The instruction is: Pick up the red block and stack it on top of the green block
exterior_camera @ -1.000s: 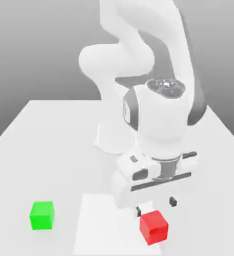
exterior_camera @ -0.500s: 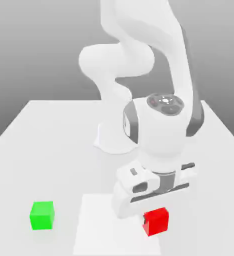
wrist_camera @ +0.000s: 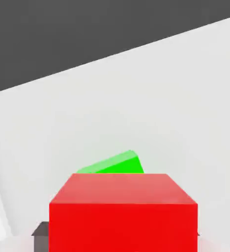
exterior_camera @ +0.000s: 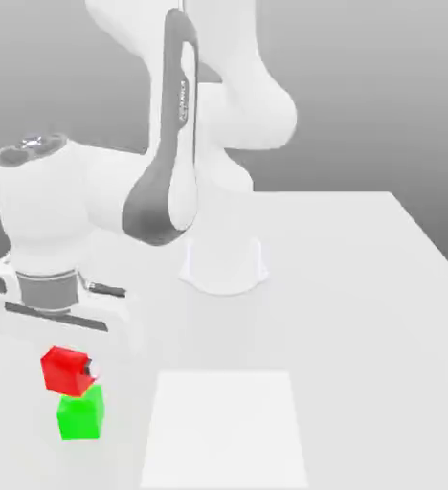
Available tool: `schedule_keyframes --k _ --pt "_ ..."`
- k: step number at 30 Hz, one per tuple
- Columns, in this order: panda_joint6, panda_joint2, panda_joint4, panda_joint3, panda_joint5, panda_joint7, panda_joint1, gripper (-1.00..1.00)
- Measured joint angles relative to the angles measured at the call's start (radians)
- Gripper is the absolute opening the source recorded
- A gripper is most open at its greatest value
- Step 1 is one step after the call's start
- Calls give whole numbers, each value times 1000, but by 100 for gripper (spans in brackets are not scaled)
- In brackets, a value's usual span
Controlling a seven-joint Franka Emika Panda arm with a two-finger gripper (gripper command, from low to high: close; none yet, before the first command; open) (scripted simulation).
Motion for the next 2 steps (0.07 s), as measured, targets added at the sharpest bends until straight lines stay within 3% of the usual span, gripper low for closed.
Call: schedule_keyframes --k 2 --pt "0 0 0 0 0 0 0 100"
